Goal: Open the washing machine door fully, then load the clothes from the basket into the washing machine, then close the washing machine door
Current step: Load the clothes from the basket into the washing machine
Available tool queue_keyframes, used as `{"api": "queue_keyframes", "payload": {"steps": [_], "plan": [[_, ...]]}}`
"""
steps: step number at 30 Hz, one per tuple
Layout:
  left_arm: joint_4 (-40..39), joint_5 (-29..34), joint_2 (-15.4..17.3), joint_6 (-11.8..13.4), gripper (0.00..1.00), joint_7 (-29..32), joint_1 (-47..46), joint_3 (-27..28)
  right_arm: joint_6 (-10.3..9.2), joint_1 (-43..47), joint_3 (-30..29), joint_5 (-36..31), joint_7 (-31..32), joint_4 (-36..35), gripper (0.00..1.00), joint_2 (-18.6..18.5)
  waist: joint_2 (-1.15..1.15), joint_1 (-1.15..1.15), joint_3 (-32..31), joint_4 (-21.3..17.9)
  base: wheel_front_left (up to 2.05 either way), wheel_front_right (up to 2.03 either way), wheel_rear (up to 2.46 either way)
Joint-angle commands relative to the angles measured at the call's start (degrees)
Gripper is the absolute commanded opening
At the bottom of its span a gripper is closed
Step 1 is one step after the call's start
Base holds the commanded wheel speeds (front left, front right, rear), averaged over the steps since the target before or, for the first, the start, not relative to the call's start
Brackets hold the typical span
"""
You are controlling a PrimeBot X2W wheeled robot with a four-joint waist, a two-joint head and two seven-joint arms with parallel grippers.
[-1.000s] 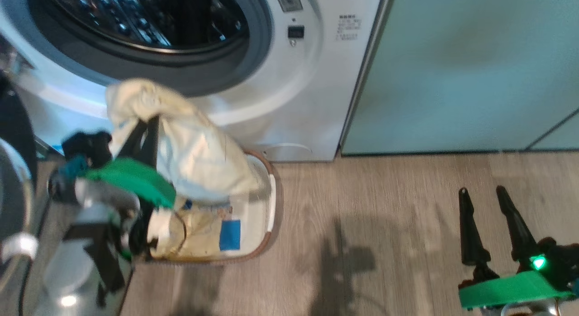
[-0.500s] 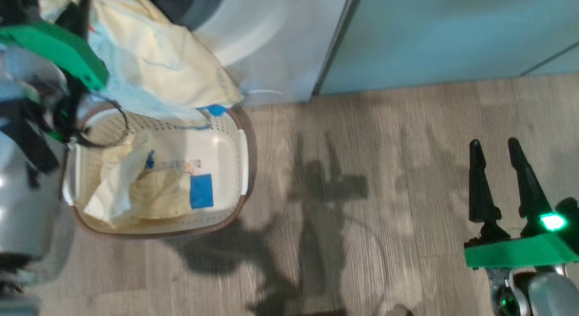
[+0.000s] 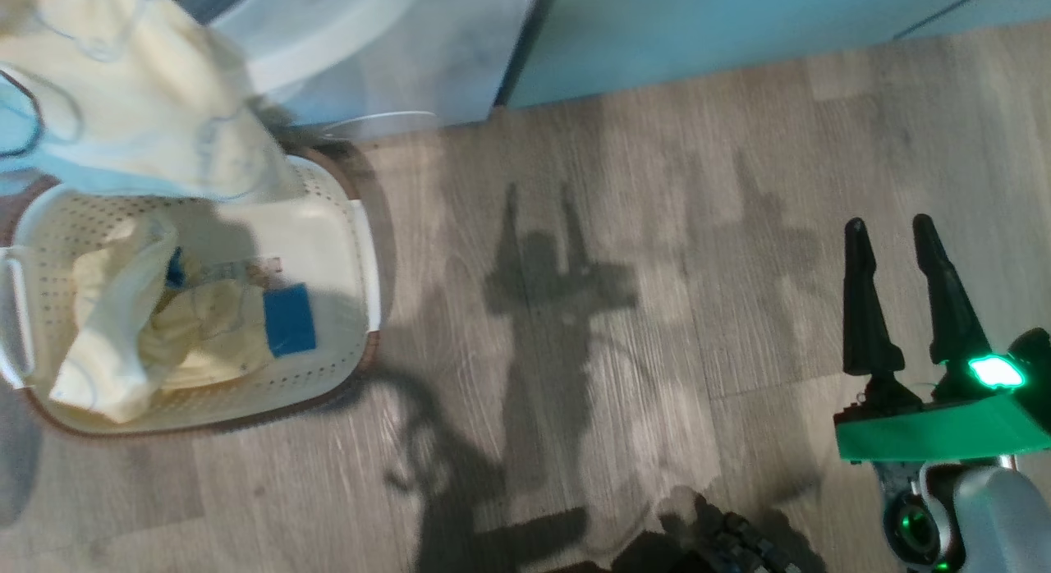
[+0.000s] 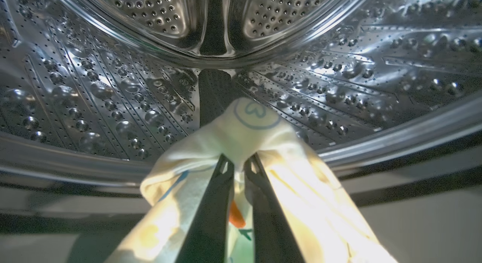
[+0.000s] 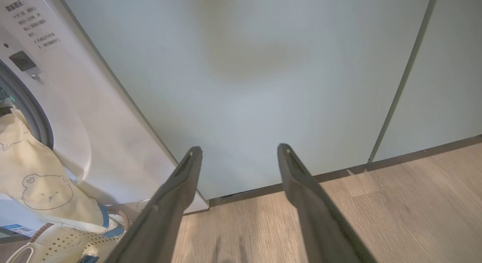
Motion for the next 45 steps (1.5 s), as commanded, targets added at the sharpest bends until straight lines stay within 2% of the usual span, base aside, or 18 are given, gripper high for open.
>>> {"api": "queue_keyframes", "payload": {"steps": [1, 5, 9, 13, 23, 30, 40, 45], "plan": [[-1.48, -0.42, 4.64, 0.06, 0.00, 0.25, -2.94, 2.40, -0.16, -0.50, 1.29, 0.51, -0.38, -1.90, 1.00, -0.66, 0.00, -0.01, 1.02, -1.10, 0.00, 0.00, 0.00], [-0.50, -0.30, 6.67, 0.15, 0.00, 0.16, -5.89, 2.84, -0.16, -0.89, 1.89, 1.04, -0.38, -1.92, 1.00, -0.66, 0.00, -0.01, 2.18, -2.47, 0.00, 0.00, 0.00], [-0.12, 0.76, 8.00, 1.01, 0.00, -3.28, -8.51, 3.21, -0.16, -1.13, 2.27, 1.59, -0.38, -2.08, 1.00, -0.66, 0.00, -0.01, 3.23, -3.72, 0.00, 0.00, 0.00], [0.17, 2.00, 8.91, 2.21, 0.00, -9.61, -11.16, 3.95, -0.16, -1.11, 2.65, 1.99, -0.38, -2.06, 1.00, -0.66, 0.00, -0.01, 4.15, -4.87, 0.00, 0.00, 0.00], [2.09, 8.30, 10.32, 3.50, 0.00, -27.82, -18.08, 1.40, -0.16, -1.39, 3.08, 2.68, -0.38, -2.67, 1.00, -0.66, 0.00, -0.01, 5.85, -5.83, 0.00, 0.00, 0.00], [7.81, 7.18, 8.45, 2.58, 0.00, -26.34, -17.53, 0.44, -0.16, -1.81, 3.04, 2.88, -0.38, -2.64, 1.00, -0.66, 0.00, -0.01, 6.33, -5.29, 0.00, 0.00, 0.00], [12.69, 4.86, 4.92, 3.34, 0.00, -21.11, -13.85, -0.23, -0.16, -2.47, 2.86, 3.25, -0.38, -2.51, 1.00, -0.66, 0.00, -0.01, 6.00, -4.25, 0.00, 0.00, 0.00], [13.38, 4.52, 4.40, 3.70, 0.00, -19.18, -11.87, -0.81, -0.16, -2.54, 2.54, 3.22, -0.38, -2.28, 1.00, -0.66, 0.00, -0.01, 5.50, -3.76, 0.00, 0.00, 0.00]]}}
